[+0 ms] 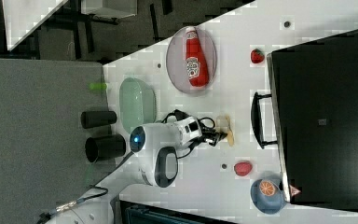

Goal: Pick Banana and place it in mug.

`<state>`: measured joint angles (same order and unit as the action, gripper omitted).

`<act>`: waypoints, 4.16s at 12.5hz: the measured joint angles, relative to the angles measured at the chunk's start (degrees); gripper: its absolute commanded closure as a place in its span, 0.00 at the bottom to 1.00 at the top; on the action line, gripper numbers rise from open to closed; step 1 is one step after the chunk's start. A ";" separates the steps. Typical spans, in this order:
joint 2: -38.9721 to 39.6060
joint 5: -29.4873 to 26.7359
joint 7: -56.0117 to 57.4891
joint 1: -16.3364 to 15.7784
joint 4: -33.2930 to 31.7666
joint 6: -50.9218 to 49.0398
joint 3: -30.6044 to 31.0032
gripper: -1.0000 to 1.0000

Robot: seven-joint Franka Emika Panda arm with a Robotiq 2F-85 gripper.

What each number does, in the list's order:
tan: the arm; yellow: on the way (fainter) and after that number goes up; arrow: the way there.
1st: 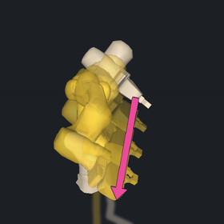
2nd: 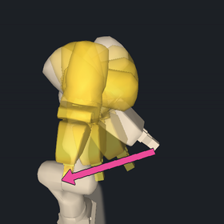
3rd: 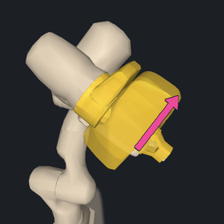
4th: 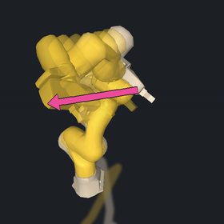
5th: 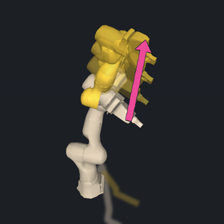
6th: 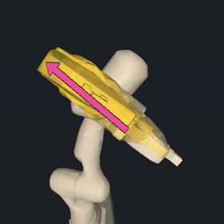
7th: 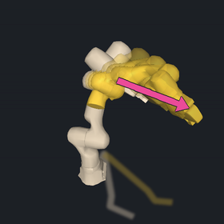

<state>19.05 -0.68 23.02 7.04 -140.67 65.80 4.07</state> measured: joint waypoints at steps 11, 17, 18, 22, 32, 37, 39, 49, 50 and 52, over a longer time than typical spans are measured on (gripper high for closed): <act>-32.68 -0.55 0.84 0.39 13.88 -39.75 0.03 0.71; -31.02 0.22 0.85 -0.45 13.76 -39.75 14.03 0.71; -30.34 -0.74 0.70 -0.99 13.20 -40.38 16.79 0.71; -27.96 -0.75 -7.15 -3.05 13.20 -39.68 26.28 0.71; -11.04 -0.89 -26.04 -1.59 9.40 -22.27 29.14 0.68; -7.77 0.98 -30.25 -2.68 8.17 -21.57 28.61 0.14; -9.05 1.28 -30.26 -2.62 7.16 -20.67 28.05 0.00; -23.31 1.72 -32.59 -1.22 18.69 -41.73 15.83 0.00; -24.54 1.03 -32.72 -1.57 23.16 -46.02 12.27 0.00; -27.62 0.97 -32.72 -1.15 27.14 -49.07 6.67 0.00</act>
<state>-8.57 0.29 -9.69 5.89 -113.53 16.73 10.74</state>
